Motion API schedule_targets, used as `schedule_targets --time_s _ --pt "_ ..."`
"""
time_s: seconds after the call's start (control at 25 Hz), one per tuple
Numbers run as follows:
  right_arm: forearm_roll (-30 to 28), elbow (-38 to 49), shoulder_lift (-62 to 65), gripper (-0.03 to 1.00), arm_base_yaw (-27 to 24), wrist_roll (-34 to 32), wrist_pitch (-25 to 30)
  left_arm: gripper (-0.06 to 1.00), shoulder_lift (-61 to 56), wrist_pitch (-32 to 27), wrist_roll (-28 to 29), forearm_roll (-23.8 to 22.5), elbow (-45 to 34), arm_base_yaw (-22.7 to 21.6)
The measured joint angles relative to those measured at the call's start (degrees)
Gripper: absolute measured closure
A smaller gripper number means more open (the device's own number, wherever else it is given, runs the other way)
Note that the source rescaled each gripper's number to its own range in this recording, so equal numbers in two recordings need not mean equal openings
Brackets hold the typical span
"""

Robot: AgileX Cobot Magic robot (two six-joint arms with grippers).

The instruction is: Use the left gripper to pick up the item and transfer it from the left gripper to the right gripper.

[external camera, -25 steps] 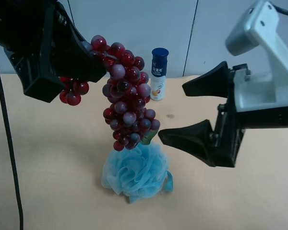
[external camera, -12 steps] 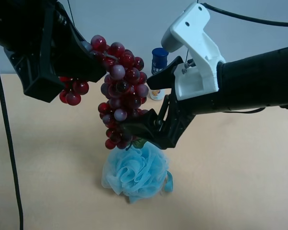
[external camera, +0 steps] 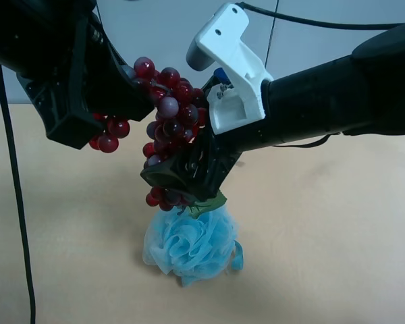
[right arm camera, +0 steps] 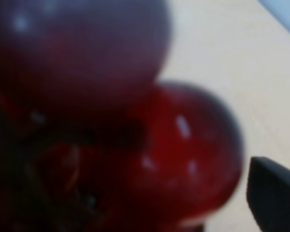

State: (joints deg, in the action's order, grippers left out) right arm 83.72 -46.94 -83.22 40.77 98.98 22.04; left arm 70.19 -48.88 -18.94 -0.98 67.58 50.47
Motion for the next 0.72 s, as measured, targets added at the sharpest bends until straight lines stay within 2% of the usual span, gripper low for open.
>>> schedule_targets --time_s 0.24,0.32,0.44,0.48,0.52,0.72 --pt "12.01 0.0 -2.74 -0.01 0.0 11.47 1.73 0.94 0.0 0.07 0.0 0.0 0.0 0.0" --pt "14.53 -0.11 -2.94 0.13 0.0 13.92 2.6 0.94 0.0 0.07 0.0 0.0 0.0 0.0" --pt "15.24 -0.11 -3.05 0.68 0.0 15.27 3.04 0.94 0.0 0.62 0.0 -0.12 0.0 0.0" --pt "15.37 -0.11 -3.05 0.84 0.0 15.32 3.12 0.94 0.0 0.87 0.0 -0.12 0.0 0.0" --pt "15.53 -0.11 -3.05 0.92 0.0 15.32 3.18 0.94 0.0 1.03 0.0 -0.12 0.0 0.0" --pt "15.53 -0.11 -3.05 0.92 0.0 15.35 3.37 0.94 0.0 1.43 0.07 -0.07 0.0 0.0"
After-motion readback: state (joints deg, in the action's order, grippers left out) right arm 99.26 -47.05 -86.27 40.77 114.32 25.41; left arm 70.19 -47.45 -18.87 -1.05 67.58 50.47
